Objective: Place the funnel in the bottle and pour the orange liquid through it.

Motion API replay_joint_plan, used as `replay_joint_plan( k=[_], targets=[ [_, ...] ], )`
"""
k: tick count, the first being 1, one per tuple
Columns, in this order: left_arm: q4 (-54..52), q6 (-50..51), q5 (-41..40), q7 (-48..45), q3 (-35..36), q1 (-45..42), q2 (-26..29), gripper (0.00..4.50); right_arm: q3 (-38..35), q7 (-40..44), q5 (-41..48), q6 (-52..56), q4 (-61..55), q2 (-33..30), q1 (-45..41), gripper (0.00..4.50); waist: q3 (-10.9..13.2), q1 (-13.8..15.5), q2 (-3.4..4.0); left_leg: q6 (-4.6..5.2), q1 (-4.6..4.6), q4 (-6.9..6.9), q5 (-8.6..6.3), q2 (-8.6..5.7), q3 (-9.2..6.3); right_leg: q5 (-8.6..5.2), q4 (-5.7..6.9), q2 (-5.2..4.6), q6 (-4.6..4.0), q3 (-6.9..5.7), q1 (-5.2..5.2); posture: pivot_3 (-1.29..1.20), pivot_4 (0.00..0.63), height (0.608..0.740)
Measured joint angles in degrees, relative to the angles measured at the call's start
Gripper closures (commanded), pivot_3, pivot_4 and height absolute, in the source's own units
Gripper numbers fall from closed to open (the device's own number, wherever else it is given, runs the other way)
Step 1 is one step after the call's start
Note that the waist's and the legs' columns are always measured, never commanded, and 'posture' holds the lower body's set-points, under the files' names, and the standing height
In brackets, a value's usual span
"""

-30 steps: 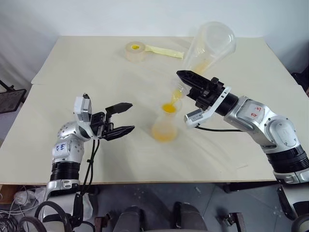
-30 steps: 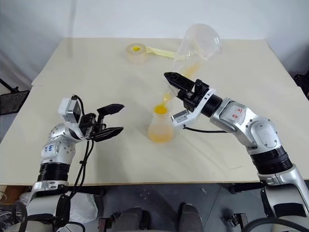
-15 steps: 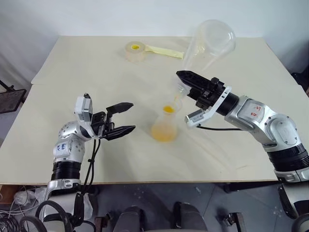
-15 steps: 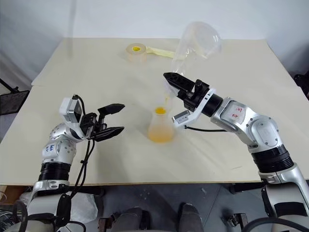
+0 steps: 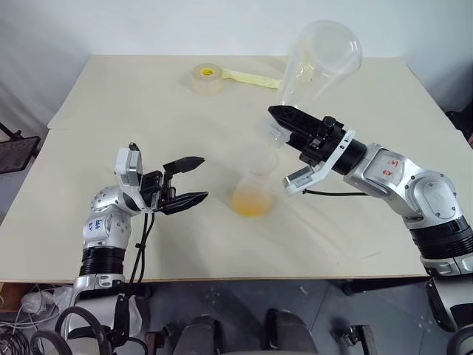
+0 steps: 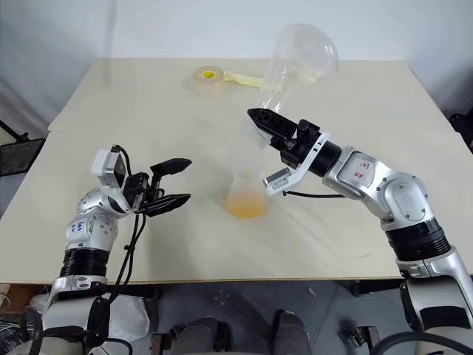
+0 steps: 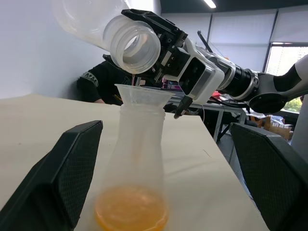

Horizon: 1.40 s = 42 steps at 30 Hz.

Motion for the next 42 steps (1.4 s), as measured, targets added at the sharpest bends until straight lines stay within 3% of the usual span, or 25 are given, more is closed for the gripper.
replay_joint_plan(
  k=[7,12,19,23,30,35,41,42],
  targets=[
    [0.98,-0.10,0.06,0.00,-0.05,-1.47,-0.01,0.00,0.00,0.55,0.76,0.42,-0.03,0.37,0.27,2.07,0.00,0.00,0.00,0.00,0.00,0.00,0.00,-0.01,0.01,0.00,0.00,0.00,0.00,-0.01,0.00,0.00,0.150,0.740],
    [1.96,-0.13,0.16,-0.03,-0.34,-1.70,-0.01,0.00,-0.78,3.63,6.71,4.52,-0.38,3.99,3.07,2.07,0.00,0.00,-0.01,0.00,-0.01,0.00,0.00,-0.02,0.00,0.00,0.00,0.00,0.00,-0.03,0.01,0.00,0.150,0.740],
    [2.12,0.03,0.21,-0.40,-0.69,-2.20,0.64,0.00,-8.39,14.05,25.86,20.19,-6.22,13.10,8.74,2.07,0.00,0.04,-0.01,0.01,-0.02,0.02,0.00,-0.02,-0.07,0.00,0.04,0.01,0.00,-0.10,0.03,0.00,0.150,0.740],
    [2.12,0.80,0.20,-1.53,-0.99,-2.70,2.22,0.00,-20.09,18.07,41.95,40.04,-9.71,21.25,9.69,2.07,0.01,0.25,0.00,0.01,-0.02,0.06,0.00,-0.01,-0.15,0.00,0.11,0.00,0.00,-0.11,0.06,0.00,0.150,0.740],
    [2.77,1.28,0.24,-2.84,-1.09,-3.39,3.72,0.00,-35.04,20.64,63.56,57.82,-8.63,24.67,11.88,2.07,0.01,-0.01,0.02,0.00,0.02,-0.08,0.00,-0.20,-0.12,0.00,0.09,0.02,0.00,-0.12,0.01,0.00,0.150,0.740],
    [4.41,1.08,0.47,-3.84,-1.06,-3.57,5.40,0.00,-40.52,20.28,71.76,61.34,-4.92,24.89,13.40,2.07,0.02,-0.14,0.03,0.00,0.07,-0.14,0.00,-0.22,-0.02,0.00,0.09,0.02,0.00,-0.08,-0.01,0.00,0.150,0.740],
    [6.00,-0.11,2.05,-3.84,-1.07,-3.97,6.77,0.00,-40.58,20.02,74.28,58.11,-2.72,24.88,14.89,2.07,0.02,-0.13,0.03,0.00,0.09,-0.14,0.00,-0.23,0.01,0.00,0.10,0.01,0.00,-0.06,-0.02,0.00,0.150,0.740],
    [6.30,-0.19,2.19,-3.85,-1.08,-3.97,6.78,0.00,-40.50,19.86,74.57,57.48,-2.49,24.88,15.05,1.72,0.02,-0.11,0.03,0.00,0.09,-0.14,0.00,-0.23,0.00,0.00,0.10,0.01,0.00,-0.06,-0.02,0.00,0.150,0.740]
  ],
)
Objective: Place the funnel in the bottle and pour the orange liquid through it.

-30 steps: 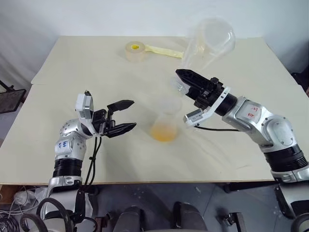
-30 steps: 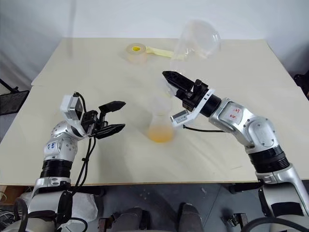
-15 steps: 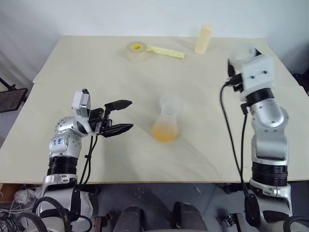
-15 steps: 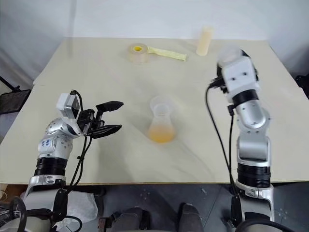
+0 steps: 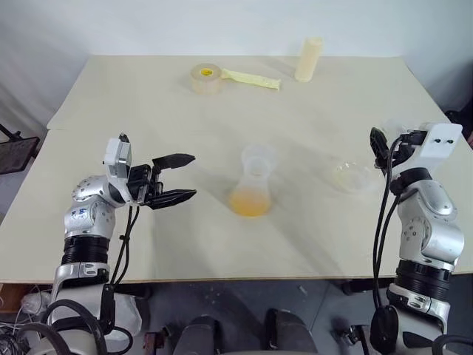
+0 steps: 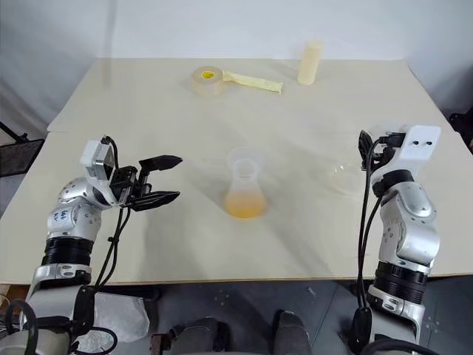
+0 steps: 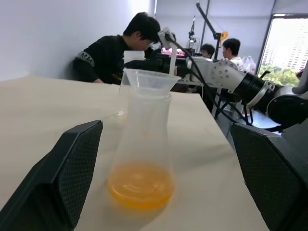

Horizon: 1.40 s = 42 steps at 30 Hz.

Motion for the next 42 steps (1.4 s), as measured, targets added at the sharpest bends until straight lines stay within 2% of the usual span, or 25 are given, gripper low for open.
replay_joint_plan(
  k=[5,14,23,27,31,34,37,42],
  targets=[
    [0.03,0.04,0.56,0.07,-0.23,-0.01,0.53,0.00,1.62,1.09,1.10,-2.59,-0.33,-0.02,1.63,0.03,0.00,-0.12,0.00,0.00,0.01,0.00,0.00,0.01,0.01,0.00,0.00,0.00,0.00,0.00,0.00,0.00,0.150,0.740],
    [-2.17,1.08,5.02,4.07,-2.43,0.64,2.29,0.00,3.88,1.66,1.95,-3.52,-3.76,-2.84,2.74,0.03,0.00,-0.01,0.00,0.00,0.01,0.00,0.00,0.00,0.00,0.00,0.01,-0.01,0.00,0.02,0.00,0.00,0.150,0.740],
    [-3.42,5.01,4.77,3.88,-2.76,0.68,2.53,0.00,4.37,2.91,4.15,-3.55,-4.34,-7.82,-2.89,0.03,0.00,0.14,0.00,0.00,0.00,0.00,0.00,0.00,-0.01,0.00,0.00,-0.01,0.00,0.01,0.00,0.00,0.150,0.740],
    [-5.43,8.01,4.03,5.69,-2.25,1.50,2.38,0.00,4.57,5.20,5.92,-3.27,-4.27,-9.57,-3.56,0.03,0.00,0.08,0.00,0.00,0.00,0.00,0.00,0.01,0.01,0.00,-0.01,-0.02,0.00,0.03,0.00,0.00,0.150,0.740],
    [-7.12,10.37,3.69,10.77,-1.24,2.56,2.09,0.00,4.85,11.63,12.19,0.51,-8.66,-13.41,-2.98,0.03,0.01,0.19,0.00,0.00,0.00,-0.01,0.00,0.04,-0.05,0.00,0.00,-0.01,0.00,-0.01,0.00,0.00,0.150,0.740],
    [-8.84,12.98,3.69,13.03,-0.94,3.59,2.47,0.00,4.99,17.55,17.02,3.00,-13.58,-16.72,0.66,0.03,0.01,0.37,0.00,0.01,-0.01,0.00,0.00,0.00,-0.05,0.00,-0.03,-0.04,0.01,-0.01,0.03,0.00,0.150,0.740],
    [-10.98,14.69,3.89,14.17,-1.05,5.86,3.92,0.00,4.69,25.73,20.54,4.58,-17.81,-21.67,10.63,0.03,0.03,0.77,-0.05,0.02,-0.02,-0.01,-0.02,-0.03,-0.04,0.01,-0.06,-0.04,0.01,-0.06,0.08,0.00,0.150,0.740],
    [-11.41,11.78,4.56,11.50,-1.65,7.63,4.85,0.00,4.14,35.12,23.30,4.95,-20.11,-23.82,24.69,0.03,0.03,1.45,-0.06,0.03,0.00,0.10,-0.02,-0.01,0.10,0.01,-0.16,-0.03,0.01,-0.02,0.10,0.00,0.150,0.740]
  ],
)
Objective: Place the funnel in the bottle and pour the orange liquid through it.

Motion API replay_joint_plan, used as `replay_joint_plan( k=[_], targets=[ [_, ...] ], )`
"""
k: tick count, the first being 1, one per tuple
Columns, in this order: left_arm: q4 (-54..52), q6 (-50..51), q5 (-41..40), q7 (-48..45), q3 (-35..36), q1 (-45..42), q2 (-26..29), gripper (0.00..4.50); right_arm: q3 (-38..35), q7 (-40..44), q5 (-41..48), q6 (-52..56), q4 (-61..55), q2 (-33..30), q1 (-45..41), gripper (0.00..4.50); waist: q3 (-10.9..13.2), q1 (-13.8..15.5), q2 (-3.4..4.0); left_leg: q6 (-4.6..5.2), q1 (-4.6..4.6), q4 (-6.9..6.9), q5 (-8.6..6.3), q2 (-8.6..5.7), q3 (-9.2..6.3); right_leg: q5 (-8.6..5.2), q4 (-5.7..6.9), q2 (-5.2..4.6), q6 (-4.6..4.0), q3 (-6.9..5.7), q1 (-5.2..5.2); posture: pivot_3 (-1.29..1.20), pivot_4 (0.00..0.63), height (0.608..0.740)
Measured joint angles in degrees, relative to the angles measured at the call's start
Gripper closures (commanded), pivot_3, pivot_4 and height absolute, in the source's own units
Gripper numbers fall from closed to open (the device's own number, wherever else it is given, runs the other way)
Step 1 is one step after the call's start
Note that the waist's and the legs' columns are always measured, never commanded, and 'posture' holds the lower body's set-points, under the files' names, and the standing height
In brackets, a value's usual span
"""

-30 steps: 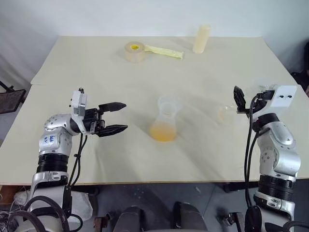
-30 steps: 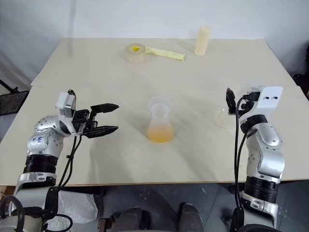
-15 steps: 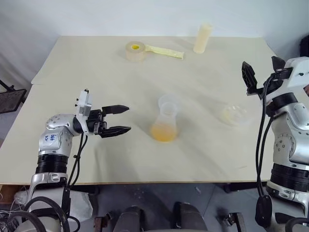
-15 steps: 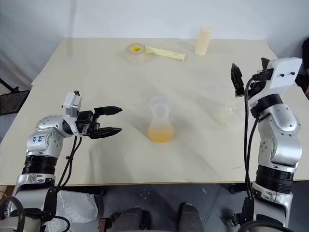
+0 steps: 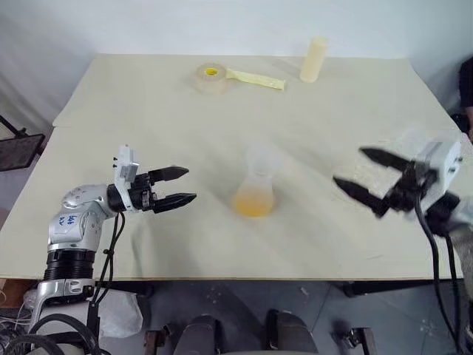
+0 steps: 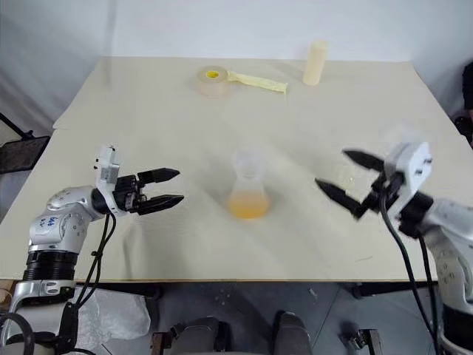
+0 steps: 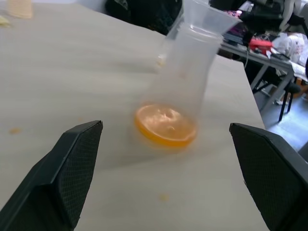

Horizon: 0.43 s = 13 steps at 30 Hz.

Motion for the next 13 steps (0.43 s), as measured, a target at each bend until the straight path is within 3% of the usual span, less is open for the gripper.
replay_joint_plan(
  k=[4,13],
  targets=[
    [0.38,-3.30,0.31,-2.66,-0.38,1.21,0.16,0.00,0.45,5.31,-2.54,-4.63,1.35,-0.20,6.95,0.03,0.00,0.35,0.00,0.00,0.00,0.07,0.00,0.01,0.06,0.00,-0.03,0.00,0.00,0.04,0.03,0.00,0.150,0.740],
    [0.41,-8.99,2.38,-3.15,-0.81,2.72,1.05,0.00,2.54,9.42,-6.88,-12.45,7.06,-0.09,9.11,0.03,0.00,0.33,0.00,-0.01,0.02,0.09,0.00,0.03,0.02,0.00,-0.01,0.01,0.00,0.01,0.03,0.00,0.150,0.740]
  ],
)
